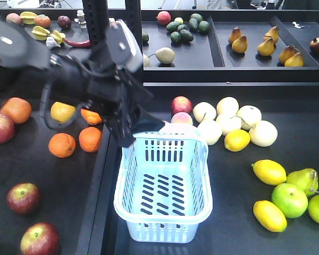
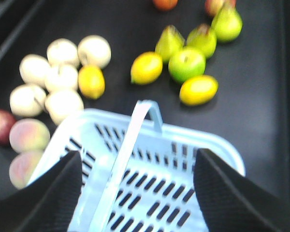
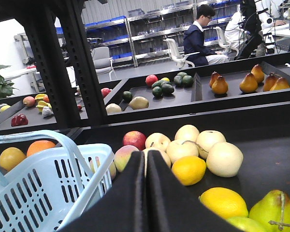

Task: Pick three apples into basket with both arms
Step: 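Lower the left gripper and close it on the basket handle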

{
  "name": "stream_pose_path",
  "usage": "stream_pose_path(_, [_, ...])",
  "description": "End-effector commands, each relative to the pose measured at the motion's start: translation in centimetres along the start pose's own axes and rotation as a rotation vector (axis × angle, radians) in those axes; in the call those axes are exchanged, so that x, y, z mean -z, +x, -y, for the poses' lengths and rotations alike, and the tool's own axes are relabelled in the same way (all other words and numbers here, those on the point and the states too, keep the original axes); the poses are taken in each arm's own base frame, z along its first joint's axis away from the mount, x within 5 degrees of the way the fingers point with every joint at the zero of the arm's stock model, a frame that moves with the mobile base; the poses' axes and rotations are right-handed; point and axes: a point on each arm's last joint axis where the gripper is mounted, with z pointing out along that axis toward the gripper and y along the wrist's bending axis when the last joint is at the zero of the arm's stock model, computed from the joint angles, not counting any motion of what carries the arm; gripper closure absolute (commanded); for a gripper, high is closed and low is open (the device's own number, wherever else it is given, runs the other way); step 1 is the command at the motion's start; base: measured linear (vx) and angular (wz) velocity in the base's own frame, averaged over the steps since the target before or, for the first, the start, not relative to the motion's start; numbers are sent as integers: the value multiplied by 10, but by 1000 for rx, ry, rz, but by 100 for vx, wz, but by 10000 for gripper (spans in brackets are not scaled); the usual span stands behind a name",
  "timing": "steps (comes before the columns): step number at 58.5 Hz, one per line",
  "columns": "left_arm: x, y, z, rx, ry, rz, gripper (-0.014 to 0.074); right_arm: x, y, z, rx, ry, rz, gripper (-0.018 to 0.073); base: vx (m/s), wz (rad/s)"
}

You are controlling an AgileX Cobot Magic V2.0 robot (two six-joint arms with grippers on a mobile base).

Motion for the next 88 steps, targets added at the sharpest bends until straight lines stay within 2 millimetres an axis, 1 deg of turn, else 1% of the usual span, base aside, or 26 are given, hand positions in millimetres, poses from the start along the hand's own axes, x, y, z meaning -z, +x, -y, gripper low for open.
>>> stream_pose_path(1, [2,-11,-5,-24,-53,36,113,1,-4,0,7,-1,74,564,0,0])
stream_pose_path(9, [-15,0,-13,-3,-54,7,113,1,-4,0,7,-1,74,564,0,0])
stream_pose_path(19, [-25,5,-23,6,-110,3,113,1,-4,0,7,-1,74,564,0,0])
stream_pose_path(41, [-26,5,-27,-23,-152,8,113,1,-4,0,7,-1,74,564,0,0])
stream_pose_path(46, [-30,8,-28,-18,-145,1,113,1,-4,0,7,-1,74,564,0,0])
stream_pose_path(52, [-38,14,-30,-5,-126,-16,113,1,-4,0,7,-1,74,564,0,0])
stream_pose_path(64, [-61,32,-35,26,-93,-62,113,1,-4,0,7,-1,74,564,0,0])
stream_pose_path(76, [-74,42,-38,46,-85,-83,113,1,-4,0,7,-1,74,564,0,0])
stream_pose_path(83, [-75,43,-39,46,-85,-85,137,1,-4,0,7,-1,74,564,0,0])
stream_pose_path(88, [-75,43,-38,47,-82,-86,200,1,-4,0,7,-1,74,564,0,0])
